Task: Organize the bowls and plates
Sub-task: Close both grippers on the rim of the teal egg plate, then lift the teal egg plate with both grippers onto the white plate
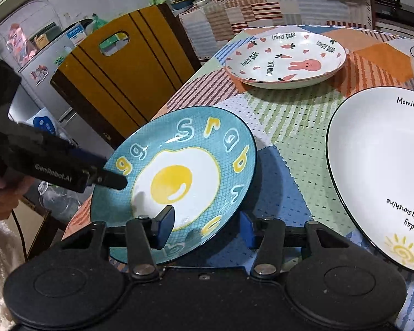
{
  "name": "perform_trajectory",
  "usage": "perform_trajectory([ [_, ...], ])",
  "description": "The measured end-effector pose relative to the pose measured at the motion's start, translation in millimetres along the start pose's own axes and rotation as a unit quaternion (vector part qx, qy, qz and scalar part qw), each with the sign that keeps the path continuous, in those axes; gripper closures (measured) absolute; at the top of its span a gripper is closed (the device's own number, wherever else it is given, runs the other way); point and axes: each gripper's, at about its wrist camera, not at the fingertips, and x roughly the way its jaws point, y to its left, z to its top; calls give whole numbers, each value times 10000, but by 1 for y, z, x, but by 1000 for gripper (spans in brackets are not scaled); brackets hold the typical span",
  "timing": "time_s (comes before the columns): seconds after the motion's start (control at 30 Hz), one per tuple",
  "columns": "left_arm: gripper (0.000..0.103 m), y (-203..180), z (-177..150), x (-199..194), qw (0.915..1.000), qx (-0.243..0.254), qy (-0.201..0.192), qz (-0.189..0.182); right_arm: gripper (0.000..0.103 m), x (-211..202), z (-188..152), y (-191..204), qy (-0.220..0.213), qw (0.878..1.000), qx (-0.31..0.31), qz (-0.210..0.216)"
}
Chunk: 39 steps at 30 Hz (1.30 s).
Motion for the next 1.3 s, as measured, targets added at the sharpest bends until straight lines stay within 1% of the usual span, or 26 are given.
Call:
perform_trajectory([
  [0.03, 60, 2, 0, 2, 10000, -16, 37, 7, 63, 1, -1, -2, 3, 9999, 119, -35],
  [0.07, 61, 3, 0, 2, 10000, -22, 25, -29, 66, 3, 0, -5, 24, 9997, 256, -13],
  [0.13, 62, 2, 0, 4, 9999, -48, 55, -74, 74, 6, -1, -11, 78, 9987, 508, 11],
  [0.17, 66, 1, 0, 4, 9999, -28, 48, -96, 75, 8, -1, -12, 73, 9985, 547, 15],
  [0.2, 67, -1, -1, 3, 9999, -2, 49, -126, 75, 9, 0, -13, 59, 9984, 563, 34],
  [0.27, 67, -3, -1, 3, 10000, -49, 30, -73, 82, 10, 2, -16, 77, 9985, 531, 71],
  [0.33, 67, -2, -1, 3, 9999, -143, 19, -92, 86, 10, 3, -22, 114, 9978, 639, 129],
  [0.4, 68, -2, -2, 2, 9998, -196, 6, -101, 86, 11, 5, -24, 150, 9972, 720, 160],
  [0.47, 67, 0, -1, 2, 9994, -311, -1, -130, 86, 11, 5, -22, 175, 9976, 660, 140],
  [0.5, 64, 2, 0, 2, 9990, -398, 31, -218, 85, 11, 6, -21, 189, 9976, 646, 136],
  [0.57, 63, 5, 2, 2, 9973, -645, 101, -349, 83, 12, 9, -19, 277, 9984, 490, 112],
  [0.67, 64, -1, 0, 2, 9984, -515, 41, -221, 82, 13, 13, -14, 374, 9991, 202, 43],
  [0.73, 65, -5, -2, 2, 9991, -409, -14, -55, 82, 13, 15, -17, 410, 9989, 225, 81],
  [0.77, 67, -6, -3, 1, 9990, -443, -43, -25, 82, 14, 15, -18, 417, 9988, 250, 95],
  [0.9, 72, -4, -6, -2, 9985, -516, -157, 20, 82, 14, 15, -18, 422, 9988, 246, 91],
  [1.03, 73, -14, -7, -15, 9989, -248, -382, 65, 82, 9, 11, -19, 351, 9991, 208, 124],
  [1.1, 73, -20, -6, -24, 9988, -145, -478, 9, 82, 1, 10, -23, 276, 9989, 299, 216],
  [1.23, 73, -32, -4, -44, 9975, -64, -639, -291, 81, -22, 12, -28, 122, 9995, 228, 184],
  [1.3, 73, -43, -1, -54, 9967, 59, -768, -274, 81, -36, 15, -30, 35, 9997, 190, 161],
])
